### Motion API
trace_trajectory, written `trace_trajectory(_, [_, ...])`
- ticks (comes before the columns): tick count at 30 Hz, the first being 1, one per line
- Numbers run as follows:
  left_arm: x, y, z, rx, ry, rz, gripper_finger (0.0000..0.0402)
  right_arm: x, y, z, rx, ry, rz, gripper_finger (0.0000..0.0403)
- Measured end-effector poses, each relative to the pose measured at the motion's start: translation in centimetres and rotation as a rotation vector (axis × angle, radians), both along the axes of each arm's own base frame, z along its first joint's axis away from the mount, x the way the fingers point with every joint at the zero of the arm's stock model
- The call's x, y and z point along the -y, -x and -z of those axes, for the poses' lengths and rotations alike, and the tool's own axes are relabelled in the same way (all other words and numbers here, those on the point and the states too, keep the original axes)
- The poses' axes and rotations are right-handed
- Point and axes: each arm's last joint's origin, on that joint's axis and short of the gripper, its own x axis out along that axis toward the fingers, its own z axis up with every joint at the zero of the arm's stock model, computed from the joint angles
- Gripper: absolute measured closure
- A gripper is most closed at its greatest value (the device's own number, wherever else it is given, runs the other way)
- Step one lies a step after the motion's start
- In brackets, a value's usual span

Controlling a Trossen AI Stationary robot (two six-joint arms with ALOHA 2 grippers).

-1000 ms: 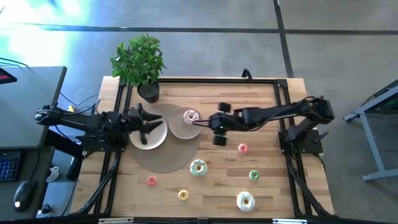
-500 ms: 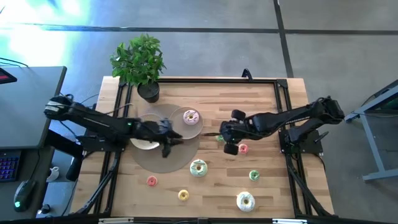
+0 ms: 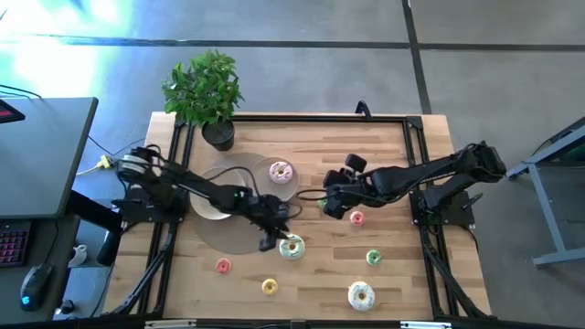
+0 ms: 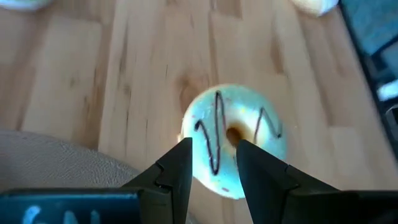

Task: Pick & Place donuts
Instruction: Put the large blue donut on the light brown plate

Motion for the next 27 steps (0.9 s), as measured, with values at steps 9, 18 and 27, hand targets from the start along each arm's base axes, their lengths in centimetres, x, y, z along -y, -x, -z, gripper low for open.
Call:
trace_trajectory(9, [0.5, -0.9, 1.9, -0.070, 0.011, 0.009, 0.0277, -0.6, 0.2, 0.1, -0.014, 0.005, -0.027, 0.0289])
trace_trajectory(18, [1.0, -0.8, 2.3, -0.080, -0.022, -0.005, 0.0310, -0.8, 0.2, 0.0, -0.018, 0.020, -0.045, 0.0289])
trace_trajectory(27, [-0.6, -0.3, -0.6, -0.034, 0.059, -0.049, 0.0389, -0.8, 0.1, 0.0, -0.012, 0.016, -0.047, 0.0289])
